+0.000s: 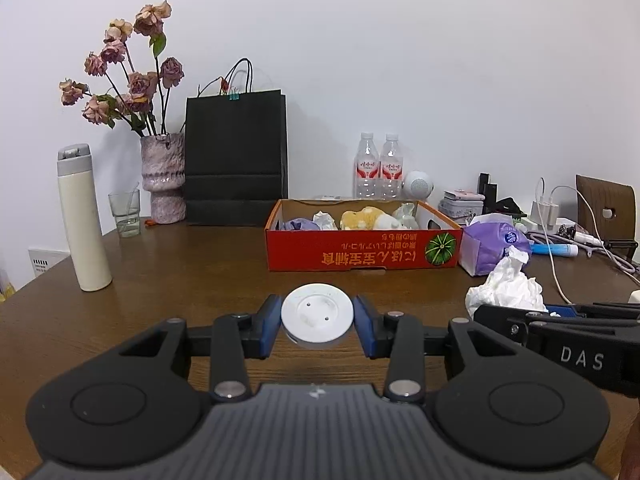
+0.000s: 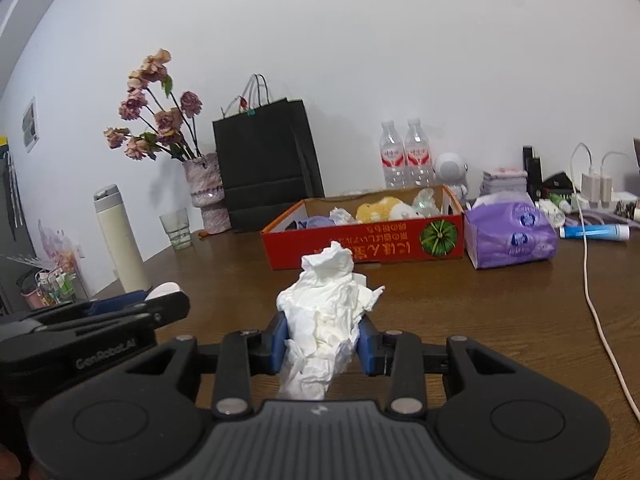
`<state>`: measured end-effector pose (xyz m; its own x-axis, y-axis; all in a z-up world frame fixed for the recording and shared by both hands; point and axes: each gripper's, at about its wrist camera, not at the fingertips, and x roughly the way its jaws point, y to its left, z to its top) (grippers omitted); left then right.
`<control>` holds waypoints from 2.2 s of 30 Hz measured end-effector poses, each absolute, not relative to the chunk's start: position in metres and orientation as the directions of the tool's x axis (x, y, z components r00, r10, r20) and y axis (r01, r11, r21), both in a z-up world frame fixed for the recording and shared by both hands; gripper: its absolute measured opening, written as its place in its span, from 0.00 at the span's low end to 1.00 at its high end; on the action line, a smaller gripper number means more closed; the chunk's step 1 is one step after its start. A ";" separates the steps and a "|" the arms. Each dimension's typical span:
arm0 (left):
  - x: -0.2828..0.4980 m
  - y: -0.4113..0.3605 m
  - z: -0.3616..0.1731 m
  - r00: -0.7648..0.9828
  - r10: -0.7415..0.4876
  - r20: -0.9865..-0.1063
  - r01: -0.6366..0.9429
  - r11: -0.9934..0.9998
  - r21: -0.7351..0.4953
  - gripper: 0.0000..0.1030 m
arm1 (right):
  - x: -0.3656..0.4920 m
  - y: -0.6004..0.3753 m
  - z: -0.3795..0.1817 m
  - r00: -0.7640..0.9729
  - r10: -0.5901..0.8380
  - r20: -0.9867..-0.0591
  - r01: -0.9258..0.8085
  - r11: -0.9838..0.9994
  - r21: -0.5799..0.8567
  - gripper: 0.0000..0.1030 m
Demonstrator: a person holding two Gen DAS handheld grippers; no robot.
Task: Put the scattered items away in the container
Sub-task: 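Carry the white cap and crumpled tissue over the cardboard box with both tools, then open both tools to drop the cap and tissue into the box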
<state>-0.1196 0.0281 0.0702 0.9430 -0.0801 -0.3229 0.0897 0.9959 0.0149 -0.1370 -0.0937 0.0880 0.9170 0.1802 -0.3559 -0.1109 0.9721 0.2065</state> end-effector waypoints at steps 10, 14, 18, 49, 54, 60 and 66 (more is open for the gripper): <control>-0.055 0.029 0.106 0.959 -0.094 -0.266 0.104 0.994 0.022 0.39 | -0.080 -0.101 0.122 0.920 0.198 -0.338 -0.138 0.971 0.193 0.35; 0.008 0.030 0.130 0.940 -0.132 -0.315 0.135 0.991 -0.012 0.39 | -0.027 -0.112 0.153 0.920 0.186 -0.346 -0.138 0.978 0.158 0.35; 0.075 0.031 0.141 0.902 -0.167 -0.398 0.154 0.986 -0.064 0.39 | 0.040 -0.131 0.179 0.907 0.182 -0.380 -0.143 0.981 0.129 0.35; 0.341 0.035 0.044 0.510 -0.099 -0.855 0.169 0.986 -0.014 0.39 | 0.357 -0.199 0.065 0.423 0.002 -0.906 0.062 0.998 0.031 0.36; 0.344 0.039 0.046 0.479 -0.113 -0.870 0.166 0.986 -0.037 0.39 | 0.361 -0.209 0.067 0.359 0.060 -0.931 0.074 0.993 0.092 0.39; 0.342 0.043 0.067 0.486 -0.133 -0.864 0.163 0.985 -0.060 0.49 | 0.355 -0.208 0.082 0.409 0.180 -0.895 0.076 0.970 0.231 0.65; 0.324 0.039 0.058 0.426 -0.132 -0.895 0.200 0.979 -0.049 0.47 | 0.344 -0.192 0.091 0.404 0.319 -0.857 0.001 0.937 0.349 0.65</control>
